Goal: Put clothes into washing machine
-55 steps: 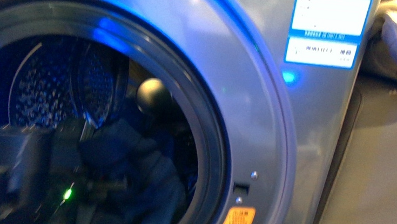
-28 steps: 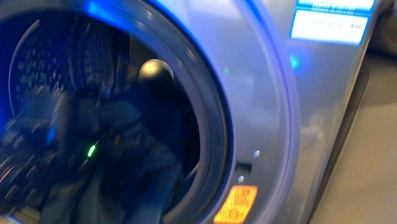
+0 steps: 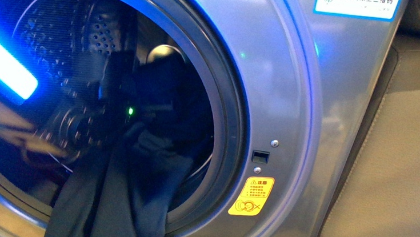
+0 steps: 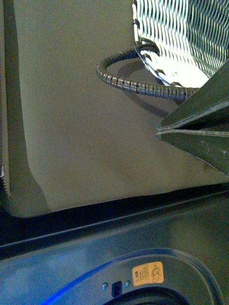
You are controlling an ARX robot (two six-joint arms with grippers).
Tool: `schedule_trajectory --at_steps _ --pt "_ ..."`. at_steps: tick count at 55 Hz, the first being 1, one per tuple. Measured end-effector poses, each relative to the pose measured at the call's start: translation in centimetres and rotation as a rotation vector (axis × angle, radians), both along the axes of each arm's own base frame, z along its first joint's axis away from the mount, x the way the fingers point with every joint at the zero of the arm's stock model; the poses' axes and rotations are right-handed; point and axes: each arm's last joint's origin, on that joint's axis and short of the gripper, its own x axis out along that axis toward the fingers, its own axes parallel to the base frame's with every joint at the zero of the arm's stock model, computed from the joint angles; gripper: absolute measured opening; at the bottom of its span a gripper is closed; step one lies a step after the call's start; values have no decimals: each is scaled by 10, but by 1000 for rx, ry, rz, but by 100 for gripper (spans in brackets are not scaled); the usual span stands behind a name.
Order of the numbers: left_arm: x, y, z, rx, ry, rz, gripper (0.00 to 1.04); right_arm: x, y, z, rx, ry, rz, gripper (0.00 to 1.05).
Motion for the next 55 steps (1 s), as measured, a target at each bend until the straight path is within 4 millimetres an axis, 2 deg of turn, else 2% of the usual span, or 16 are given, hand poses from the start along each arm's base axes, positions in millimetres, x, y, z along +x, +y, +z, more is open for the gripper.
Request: schedule_trajectory --at_steps 3,19,27,33,43,55 --pt "1 2 -6 2 20 3 7 0 0 0 0 0 0 2" --pt "-9 5 -32 0 87 -26 52 0 0 0 0 0 0 2" --pt "-27 4 -40 8 104 -54 77 0 0 0 0 0 0 2" --pt "-50 3 -32 5 99 -85 100 0 0 0 0 0 0 2" --pt "-84 6 -17 4 88 -112 98 0 0 0 0 0 0 2" --pt "-124 10 -16 1 111 -143 98 0 0 0 0 0 0 2"
